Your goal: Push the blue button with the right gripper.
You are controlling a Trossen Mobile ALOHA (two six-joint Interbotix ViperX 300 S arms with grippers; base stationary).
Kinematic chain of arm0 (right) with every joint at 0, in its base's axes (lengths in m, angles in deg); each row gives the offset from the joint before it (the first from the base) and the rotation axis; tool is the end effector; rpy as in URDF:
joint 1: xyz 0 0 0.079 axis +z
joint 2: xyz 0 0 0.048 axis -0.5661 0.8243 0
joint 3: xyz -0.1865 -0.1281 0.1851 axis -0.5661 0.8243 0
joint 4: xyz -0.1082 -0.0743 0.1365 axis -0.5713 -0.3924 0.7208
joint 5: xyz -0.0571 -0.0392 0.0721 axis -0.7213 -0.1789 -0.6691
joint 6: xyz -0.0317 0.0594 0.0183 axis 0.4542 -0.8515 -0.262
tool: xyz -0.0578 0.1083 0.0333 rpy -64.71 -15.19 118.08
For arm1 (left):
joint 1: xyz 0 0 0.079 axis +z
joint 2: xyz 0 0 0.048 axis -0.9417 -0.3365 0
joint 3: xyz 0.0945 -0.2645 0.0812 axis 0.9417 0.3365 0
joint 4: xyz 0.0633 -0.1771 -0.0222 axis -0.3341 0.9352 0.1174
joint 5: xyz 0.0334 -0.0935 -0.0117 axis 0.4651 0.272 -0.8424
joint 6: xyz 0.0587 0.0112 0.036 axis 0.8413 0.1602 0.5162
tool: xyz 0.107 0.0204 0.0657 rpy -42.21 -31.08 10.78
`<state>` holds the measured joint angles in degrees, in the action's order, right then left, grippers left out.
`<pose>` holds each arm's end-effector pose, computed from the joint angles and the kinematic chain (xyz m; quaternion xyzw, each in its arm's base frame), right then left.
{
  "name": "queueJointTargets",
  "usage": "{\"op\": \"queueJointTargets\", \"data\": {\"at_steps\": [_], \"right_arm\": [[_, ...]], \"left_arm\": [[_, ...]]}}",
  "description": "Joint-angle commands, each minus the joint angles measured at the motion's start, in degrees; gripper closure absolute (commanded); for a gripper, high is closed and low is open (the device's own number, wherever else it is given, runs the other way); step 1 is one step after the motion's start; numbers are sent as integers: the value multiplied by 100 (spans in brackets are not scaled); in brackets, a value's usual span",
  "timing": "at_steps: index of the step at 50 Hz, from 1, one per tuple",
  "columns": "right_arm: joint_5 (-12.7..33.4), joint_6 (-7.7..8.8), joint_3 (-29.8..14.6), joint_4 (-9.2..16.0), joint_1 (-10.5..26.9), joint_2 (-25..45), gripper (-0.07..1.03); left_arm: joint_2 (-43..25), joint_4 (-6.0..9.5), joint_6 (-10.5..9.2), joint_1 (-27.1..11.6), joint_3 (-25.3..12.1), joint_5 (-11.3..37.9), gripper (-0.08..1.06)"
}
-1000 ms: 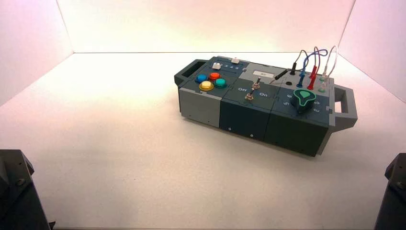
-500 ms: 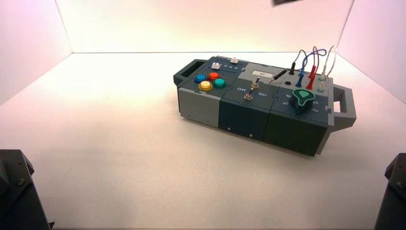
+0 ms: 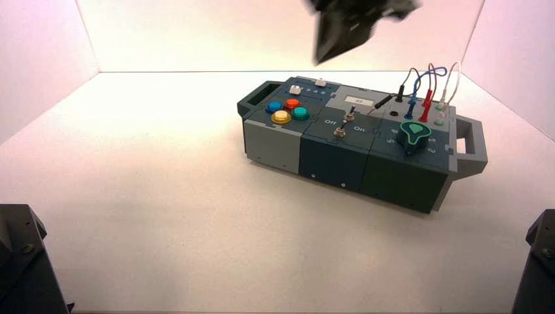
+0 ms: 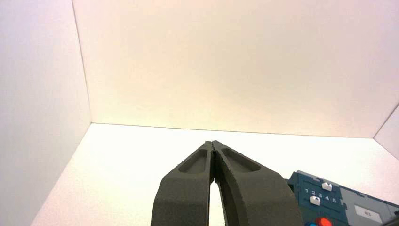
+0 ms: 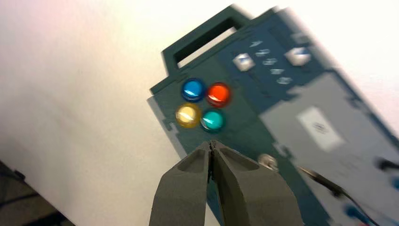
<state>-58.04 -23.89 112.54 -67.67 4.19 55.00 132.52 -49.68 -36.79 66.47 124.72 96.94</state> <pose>0.2778 0.2359 0.0897 -0.0816 0.4923 0.2701 0.8234 0.2327 -0.0212 0.2510 -0.0641 0.0885 -0.0416 0.9931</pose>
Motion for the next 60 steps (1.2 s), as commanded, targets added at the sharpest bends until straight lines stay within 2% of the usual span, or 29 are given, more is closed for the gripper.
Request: {"op": "queueJointTargets", "data": {"at_steps": [1, 11, 29, 43, 60], "right_arm": [[62, 18, -589, -18, 308, 624, 98], [237, 35, -1187, -79, 466, 1371, 98], [264, 9, -1652, -272, 387, 1775, 98], [422, 0, -1863, -352, 18, 1995, 98], [413, 0, -1916, -352, -35, 2241, 98]], "left_arm": [[-105, 0, 0, -9, -79, -97, 101], [-141, 0, 9, -18, -62, -141, 101], [-141, 0, 9, -18, -62, -167, 101], [-141, 0, 9, -18, -62, -185, 101], [-141, 0, 9, -18, -53, -229, 101]]}}
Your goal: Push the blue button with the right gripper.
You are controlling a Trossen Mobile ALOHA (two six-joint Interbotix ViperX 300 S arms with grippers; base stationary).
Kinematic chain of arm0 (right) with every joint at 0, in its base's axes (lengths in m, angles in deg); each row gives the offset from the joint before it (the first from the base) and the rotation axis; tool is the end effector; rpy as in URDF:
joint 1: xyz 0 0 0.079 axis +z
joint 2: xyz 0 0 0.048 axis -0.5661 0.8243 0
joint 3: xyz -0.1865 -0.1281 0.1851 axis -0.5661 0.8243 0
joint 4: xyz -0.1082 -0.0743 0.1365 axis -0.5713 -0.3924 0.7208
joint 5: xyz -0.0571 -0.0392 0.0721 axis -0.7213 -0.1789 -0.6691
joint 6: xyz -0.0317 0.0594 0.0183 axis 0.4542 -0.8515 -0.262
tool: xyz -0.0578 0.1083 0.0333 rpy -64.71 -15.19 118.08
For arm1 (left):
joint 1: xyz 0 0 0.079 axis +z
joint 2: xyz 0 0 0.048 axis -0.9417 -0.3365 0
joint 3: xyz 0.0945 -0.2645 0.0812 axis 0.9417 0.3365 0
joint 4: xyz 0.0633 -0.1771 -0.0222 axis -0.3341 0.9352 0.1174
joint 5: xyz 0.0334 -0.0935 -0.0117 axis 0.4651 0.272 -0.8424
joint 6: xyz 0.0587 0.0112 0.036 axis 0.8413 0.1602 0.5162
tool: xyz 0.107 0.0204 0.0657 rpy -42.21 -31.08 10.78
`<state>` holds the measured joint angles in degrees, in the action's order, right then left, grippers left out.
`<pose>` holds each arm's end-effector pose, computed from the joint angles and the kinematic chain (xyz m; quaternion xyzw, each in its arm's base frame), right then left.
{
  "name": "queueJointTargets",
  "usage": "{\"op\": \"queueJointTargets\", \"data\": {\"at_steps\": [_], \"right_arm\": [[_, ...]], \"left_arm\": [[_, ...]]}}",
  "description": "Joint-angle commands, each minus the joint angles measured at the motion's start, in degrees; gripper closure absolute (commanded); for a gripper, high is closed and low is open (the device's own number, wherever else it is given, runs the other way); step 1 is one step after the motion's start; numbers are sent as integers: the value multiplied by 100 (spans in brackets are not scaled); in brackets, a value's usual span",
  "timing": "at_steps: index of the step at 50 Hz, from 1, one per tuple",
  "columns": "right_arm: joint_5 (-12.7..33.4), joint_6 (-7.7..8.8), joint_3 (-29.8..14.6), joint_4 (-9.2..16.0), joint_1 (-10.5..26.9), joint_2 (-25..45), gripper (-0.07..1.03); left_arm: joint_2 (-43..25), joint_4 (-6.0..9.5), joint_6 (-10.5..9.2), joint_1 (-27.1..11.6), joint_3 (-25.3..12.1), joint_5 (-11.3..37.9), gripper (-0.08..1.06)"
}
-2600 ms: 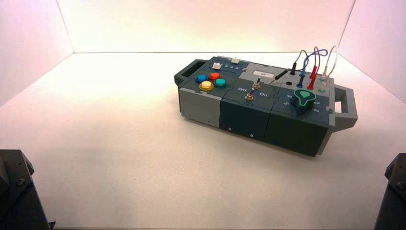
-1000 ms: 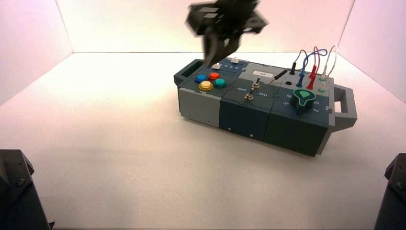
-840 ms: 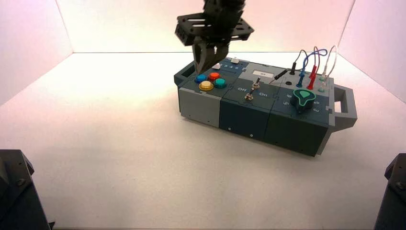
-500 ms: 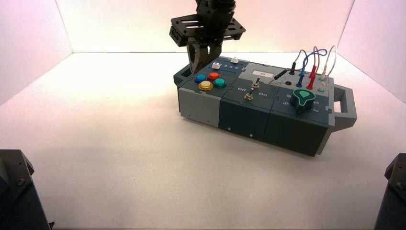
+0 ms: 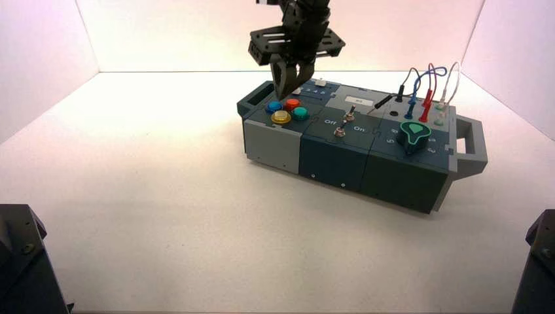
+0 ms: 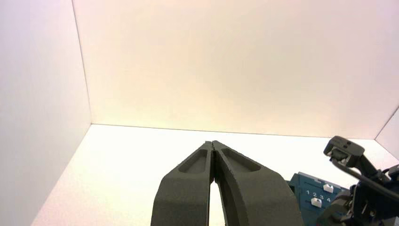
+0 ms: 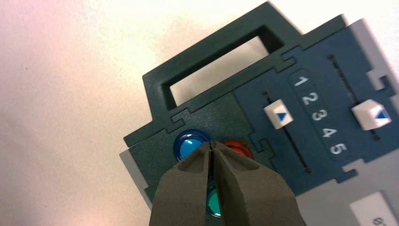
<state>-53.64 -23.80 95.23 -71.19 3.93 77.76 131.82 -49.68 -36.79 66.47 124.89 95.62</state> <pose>0.3318 0.2711 0.0212 -0.1354 0.5514 0.2543 0.7829 0.2350 -0.0207 0.2511 -0.0643 0.0846 -0.0402 0.9935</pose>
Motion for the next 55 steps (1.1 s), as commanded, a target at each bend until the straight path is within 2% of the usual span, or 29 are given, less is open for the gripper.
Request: {"op": "queueJointTargets", "data": {"at_steps": [1, 23, 39, 50, 55], "right_arm": [[-26, -9, -185, 0, -9, -18, 98], [70, -9, -211, 0, 0, 35, 98], [149, -18, -105, -35, -9, -571, 98], [571, -35, -158, -26, 0, -835, 98], [615, -26, -149, -26, 18, -844, 98]], "left_arm": [[-70, 0, 9, -18, -70, -97, 101], [-79, 0, 18, -18, -70, -123, 101], [-70, -9, 26, -18, -62, -114, 101], [-105, -18, 26, -18, -62, -105, 101], [-105, -18, 35, -18, -62, -105, 101]]}}
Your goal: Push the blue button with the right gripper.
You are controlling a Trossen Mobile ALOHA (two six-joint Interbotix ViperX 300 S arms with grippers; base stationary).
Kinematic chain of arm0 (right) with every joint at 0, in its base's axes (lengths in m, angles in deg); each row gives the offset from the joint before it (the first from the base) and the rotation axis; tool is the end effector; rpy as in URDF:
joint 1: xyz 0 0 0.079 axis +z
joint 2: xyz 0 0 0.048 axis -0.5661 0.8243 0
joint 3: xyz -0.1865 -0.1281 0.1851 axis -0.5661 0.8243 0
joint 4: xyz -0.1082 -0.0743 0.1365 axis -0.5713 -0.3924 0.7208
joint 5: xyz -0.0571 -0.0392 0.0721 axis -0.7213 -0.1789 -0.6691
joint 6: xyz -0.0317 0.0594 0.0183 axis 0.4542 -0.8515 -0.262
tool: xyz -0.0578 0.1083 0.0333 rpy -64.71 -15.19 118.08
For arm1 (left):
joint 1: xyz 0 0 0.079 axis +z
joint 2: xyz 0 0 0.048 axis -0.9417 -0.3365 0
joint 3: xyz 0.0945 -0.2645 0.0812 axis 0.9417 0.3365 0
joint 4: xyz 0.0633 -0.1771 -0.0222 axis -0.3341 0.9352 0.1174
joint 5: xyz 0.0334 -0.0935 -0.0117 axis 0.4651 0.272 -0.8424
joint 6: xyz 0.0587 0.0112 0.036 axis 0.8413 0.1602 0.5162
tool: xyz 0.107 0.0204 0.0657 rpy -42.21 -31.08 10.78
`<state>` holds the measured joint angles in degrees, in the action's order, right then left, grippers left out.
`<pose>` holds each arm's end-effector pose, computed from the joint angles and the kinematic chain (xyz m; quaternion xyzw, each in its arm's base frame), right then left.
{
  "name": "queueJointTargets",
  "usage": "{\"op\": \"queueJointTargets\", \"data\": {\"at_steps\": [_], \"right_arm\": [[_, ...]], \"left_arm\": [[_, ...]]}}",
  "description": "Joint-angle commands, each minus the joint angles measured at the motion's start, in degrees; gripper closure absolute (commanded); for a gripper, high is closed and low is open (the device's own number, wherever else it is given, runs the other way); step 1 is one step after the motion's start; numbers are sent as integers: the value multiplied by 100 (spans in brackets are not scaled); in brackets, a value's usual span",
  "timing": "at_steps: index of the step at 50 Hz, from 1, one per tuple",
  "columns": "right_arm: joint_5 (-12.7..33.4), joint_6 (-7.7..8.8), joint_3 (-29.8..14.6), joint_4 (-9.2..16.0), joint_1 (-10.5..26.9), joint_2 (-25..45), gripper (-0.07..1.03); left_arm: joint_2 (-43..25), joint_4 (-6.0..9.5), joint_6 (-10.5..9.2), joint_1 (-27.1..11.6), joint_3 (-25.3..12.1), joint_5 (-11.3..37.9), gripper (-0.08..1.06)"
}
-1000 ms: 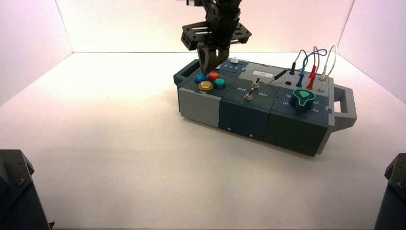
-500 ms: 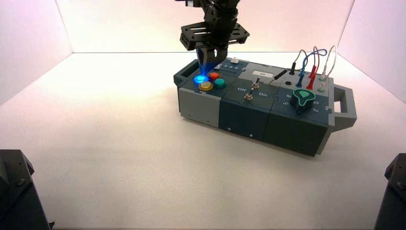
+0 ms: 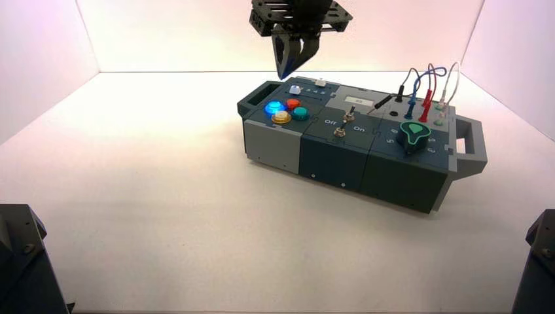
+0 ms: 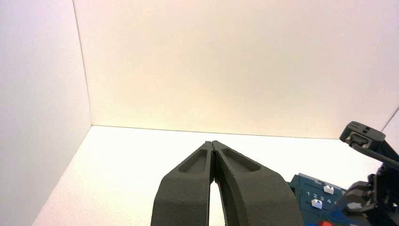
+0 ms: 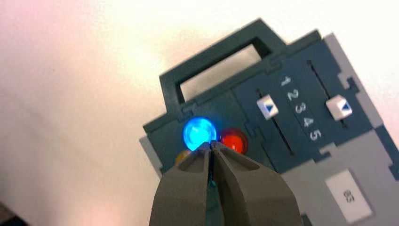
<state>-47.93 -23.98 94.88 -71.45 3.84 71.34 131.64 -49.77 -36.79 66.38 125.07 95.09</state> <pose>0.3267 0.2669 0.0635 -0.1332 0.5441 0.2580 0.7872 0.2356 -0.0208 0.2506 -0.0636 0.0832 -0.0404 0.9937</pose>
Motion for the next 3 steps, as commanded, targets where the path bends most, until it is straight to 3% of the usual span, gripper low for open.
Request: {"op": "queueJointTargets", "data": {"at_steps": [1, 3], "right_arm": [[44, -9, -105, -9, 26, -202, 98], [44, 0, -105, -9, 26, -211, 98]], "left_arm": [[-88, -9, 26, -9, -79, -53, 101], [-88, -9, 26, -9, -79, -53, 101]]}}
